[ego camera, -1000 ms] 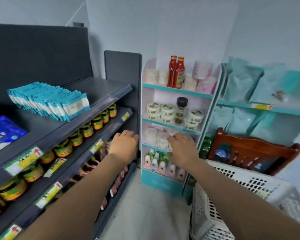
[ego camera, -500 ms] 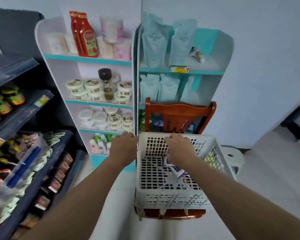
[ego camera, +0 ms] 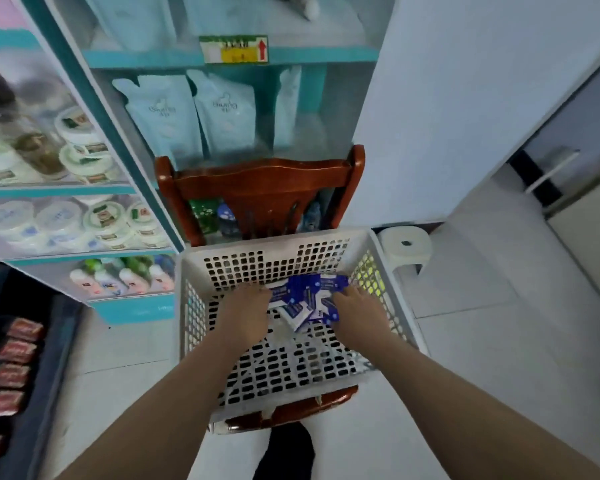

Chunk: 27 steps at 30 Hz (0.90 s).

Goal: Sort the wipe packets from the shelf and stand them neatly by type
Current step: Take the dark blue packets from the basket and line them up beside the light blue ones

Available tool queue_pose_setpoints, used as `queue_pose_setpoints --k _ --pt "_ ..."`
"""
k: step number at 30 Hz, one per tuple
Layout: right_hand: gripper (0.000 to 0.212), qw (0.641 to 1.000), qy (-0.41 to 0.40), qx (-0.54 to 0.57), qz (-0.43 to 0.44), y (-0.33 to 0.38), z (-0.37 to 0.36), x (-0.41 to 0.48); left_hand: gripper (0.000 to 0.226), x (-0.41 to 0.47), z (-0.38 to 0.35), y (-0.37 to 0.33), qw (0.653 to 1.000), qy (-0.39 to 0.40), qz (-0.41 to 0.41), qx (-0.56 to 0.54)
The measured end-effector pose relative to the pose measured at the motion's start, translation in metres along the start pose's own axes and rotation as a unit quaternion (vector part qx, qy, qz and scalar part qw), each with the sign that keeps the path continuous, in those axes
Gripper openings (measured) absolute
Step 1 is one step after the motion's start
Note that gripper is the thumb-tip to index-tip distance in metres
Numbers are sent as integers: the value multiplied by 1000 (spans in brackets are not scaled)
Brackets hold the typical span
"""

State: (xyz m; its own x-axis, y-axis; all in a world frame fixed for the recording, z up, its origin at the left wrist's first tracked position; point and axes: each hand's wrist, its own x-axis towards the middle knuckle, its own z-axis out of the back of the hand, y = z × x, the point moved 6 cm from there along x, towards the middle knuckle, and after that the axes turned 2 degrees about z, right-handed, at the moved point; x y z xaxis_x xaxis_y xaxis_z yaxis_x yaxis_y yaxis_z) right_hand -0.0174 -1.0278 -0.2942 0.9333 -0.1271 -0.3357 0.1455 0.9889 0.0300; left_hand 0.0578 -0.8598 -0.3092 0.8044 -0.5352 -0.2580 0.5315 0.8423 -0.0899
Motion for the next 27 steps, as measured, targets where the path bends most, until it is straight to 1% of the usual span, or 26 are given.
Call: queue_pose_setpoints --k 4,9,11,15,19,21,25,27 --pt "39 999 36 26 -21 -31 -34 36 25 46 -40 -10 998 59 -5 -5" --pt "42 994 87 42 -44 -60 -83 76 26 89 -93 -17 993 118 -9 -16" --pt "41 991 108 51 -55 -69 -104 89 33 104 -114 -18 990 138 -5 -19" --pt "39 986 136 69 -60 -84 -145 119 56 136 -159 -16 984 176 24 -28" --pt "50 985 139 94 -43 -93 -181 157 71 169 -199 -10 978 188 74 -53" --pt "51 984 141 104 -43 -95 -195 177 75 179 -222 -6 972 204 95 -72" --pt "59 981 145 128 -21 -90 -210 211 73 176 -257 -8 960 233 100 -118" --pt "63 977 166 135 -9 -85 -217 220 62 167 -261 -8 966 202 101 -123"
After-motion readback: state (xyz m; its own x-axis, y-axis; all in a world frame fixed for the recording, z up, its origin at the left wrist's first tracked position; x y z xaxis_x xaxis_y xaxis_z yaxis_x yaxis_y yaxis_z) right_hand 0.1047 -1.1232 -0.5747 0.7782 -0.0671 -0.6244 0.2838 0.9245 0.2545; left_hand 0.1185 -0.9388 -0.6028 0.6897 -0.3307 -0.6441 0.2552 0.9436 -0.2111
